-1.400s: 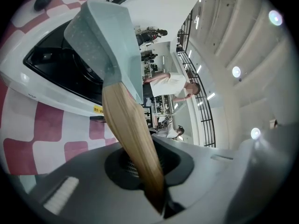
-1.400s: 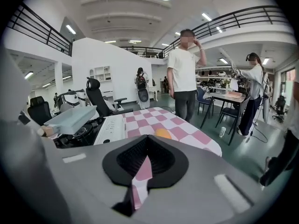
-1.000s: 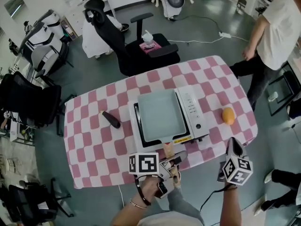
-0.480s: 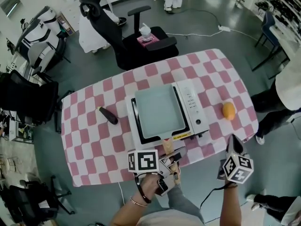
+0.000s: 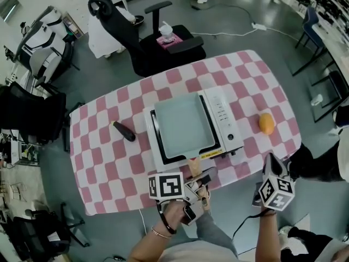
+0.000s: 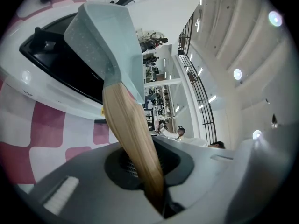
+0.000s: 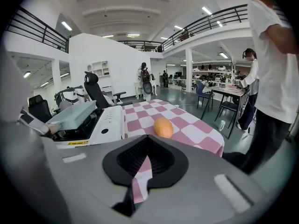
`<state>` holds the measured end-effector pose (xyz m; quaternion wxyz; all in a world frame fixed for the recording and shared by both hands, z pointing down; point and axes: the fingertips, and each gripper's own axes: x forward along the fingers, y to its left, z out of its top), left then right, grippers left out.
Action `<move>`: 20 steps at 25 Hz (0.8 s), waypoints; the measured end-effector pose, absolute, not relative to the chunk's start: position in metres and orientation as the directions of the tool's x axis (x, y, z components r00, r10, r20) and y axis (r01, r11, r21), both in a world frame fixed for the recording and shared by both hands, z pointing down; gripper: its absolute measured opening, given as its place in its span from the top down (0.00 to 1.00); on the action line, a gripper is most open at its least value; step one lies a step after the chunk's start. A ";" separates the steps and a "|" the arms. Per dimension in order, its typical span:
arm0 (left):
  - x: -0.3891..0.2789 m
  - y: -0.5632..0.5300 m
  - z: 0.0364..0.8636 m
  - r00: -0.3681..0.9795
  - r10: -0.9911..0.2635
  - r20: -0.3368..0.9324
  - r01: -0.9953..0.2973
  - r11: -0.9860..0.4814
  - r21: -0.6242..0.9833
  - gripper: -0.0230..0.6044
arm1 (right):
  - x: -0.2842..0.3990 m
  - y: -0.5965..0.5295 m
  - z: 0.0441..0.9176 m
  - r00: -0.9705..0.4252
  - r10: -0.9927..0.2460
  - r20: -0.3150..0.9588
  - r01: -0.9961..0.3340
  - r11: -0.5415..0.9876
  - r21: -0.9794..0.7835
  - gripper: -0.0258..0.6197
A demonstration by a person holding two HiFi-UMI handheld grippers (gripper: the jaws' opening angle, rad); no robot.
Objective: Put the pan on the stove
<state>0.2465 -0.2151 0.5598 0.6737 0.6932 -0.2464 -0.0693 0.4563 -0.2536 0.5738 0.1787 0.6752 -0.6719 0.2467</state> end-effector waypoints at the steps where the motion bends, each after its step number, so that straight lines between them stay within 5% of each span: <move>1: 0.247 -0.215 0.560 0.869 -0.435 0.234 -0.246 0.029 0.969 0.92 | 0.456 -0.254 0.574 -0.024 -0.818 0.574 -0.995 -0.034 -0.091 0.95; 20: 0.247 -0.214 0.567 0.875 -0.430 0.221 -0.239 0.013 0.971 0.91 | 0.452 -0.245 0.582 -0.016 -0.807 0.590 -0.995 -0.048 -0.092 0.95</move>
